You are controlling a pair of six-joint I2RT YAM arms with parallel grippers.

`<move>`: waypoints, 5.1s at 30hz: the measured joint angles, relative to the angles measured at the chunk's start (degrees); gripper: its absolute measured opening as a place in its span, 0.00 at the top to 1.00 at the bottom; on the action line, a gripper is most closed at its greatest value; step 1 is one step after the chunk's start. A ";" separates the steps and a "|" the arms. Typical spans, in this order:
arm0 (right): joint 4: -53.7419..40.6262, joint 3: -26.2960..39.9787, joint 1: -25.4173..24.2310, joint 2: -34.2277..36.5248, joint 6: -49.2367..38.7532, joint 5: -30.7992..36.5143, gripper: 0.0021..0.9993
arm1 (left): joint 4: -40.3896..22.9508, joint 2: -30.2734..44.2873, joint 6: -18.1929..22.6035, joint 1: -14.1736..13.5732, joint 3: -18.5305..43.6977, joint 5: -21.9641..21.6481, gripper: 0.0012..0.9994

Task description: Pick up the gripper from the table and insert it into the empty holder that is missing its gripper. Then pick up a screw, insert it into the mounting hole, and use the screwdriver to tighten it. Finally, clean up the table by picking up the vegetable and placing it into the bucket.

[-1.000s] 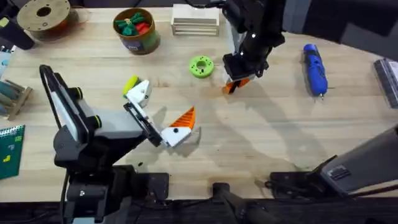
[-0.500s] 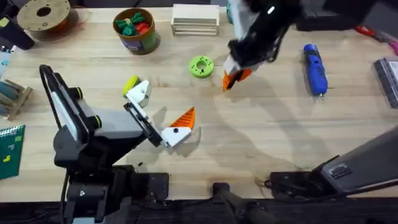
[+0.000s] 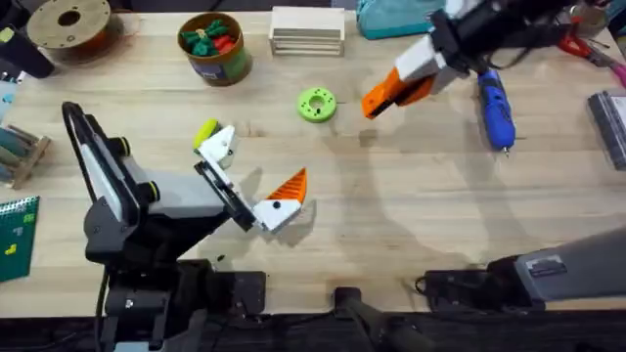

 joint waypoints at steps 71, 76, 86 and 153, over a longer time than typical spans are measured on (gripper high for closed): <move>87.11 -34.85 15.45 9.09 37.49 -52.73 1.00 | -0.63 0.00 0.02 0.00 0.00 4.74 0.07; 89.10 -34.85 15.58 9.09 37.84 -52.73 1.00 | -0.63 0.01 0.02 0.00 0.00 4.74 0.07; 90.79 -34.85 18.14 9.09 39.17 -52.73 1.00 | -0.63 0.00 0.02 0.00 0.00 4.74 0.07; 93.14 -33.97 19.60 9.73 45.10 -51.44 1.00 | -0.66 0.00 0.00 0.00 0.00 4.76 0.07</move>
